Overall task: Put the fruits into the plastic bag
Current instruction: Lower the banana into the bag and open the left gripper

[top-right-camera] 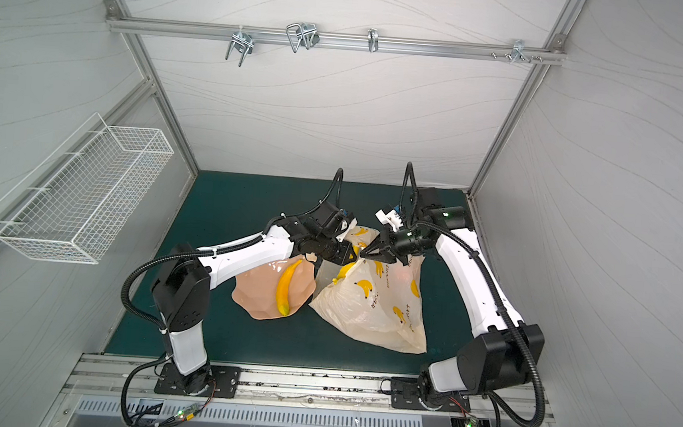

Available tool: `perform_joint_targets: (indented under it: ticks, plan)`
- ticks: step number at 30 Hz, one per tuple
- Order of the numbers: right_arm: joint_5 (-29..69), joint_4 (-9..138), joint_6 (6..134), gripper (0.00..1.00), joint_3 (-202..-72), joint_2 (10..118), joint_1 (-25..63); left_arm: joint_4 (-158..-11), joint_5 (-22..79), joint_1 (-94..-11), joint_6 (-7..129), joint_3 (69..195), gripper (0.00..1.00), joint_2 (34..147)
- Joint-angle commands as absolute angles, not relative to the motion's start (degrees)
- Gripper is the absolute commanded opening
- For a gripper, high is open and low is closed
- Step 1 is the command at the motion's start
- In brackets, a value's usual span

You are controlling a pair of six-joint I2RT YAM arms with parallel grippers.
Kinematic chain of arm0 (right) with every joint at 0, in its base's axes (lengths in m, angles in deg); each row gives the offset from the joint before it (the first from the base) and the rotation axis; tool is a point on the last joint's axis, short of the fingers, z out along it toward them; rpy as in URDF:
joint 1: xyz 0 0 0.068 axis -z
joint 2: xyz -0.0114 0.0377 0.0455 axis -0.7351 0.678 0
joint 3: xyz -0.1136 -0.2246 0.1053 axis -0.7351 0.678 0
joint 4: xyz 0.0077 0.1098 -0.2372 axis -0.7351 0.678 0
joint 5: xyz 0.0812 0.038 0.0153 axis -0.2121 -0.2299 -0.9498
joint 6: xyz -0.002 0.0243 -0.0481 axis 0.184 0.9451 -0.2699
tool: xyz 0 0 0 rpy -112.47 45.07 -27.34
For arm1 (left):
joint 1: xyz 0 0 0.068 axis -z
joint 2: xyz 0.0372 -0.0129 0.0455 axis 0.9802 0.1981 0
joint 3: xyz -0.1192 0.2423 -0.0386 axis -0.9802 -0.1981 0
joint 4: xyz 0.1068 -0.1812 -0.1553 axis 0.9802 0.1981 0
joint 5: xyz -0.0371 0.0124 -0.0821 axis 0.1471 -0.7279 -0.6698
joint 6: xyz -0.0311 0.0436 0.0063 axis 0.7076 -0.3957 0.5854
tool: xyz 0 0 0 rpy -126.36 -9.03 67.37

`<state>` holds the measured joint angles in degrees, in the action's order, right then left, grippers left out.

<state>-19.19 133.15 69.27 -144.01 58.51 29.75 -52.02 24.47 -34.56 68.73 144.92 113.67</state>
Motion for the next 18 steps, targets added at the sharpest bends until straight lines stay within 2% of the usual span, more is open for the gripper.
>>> perform_joint_targets:
  ticks: [1,18]
  plan:
    - [-20.45,132.96,69.34,0.00,-143.50,57.27,29.41,-55.51,25.34,-33.58,77.50,145.44,0.02,113.92]
    - [-22.90,129.24,71.76,0.00,-141.17,55.65,29.22,-49.19,29.02,-28.65,85.66,149.82,0.00,119.28]
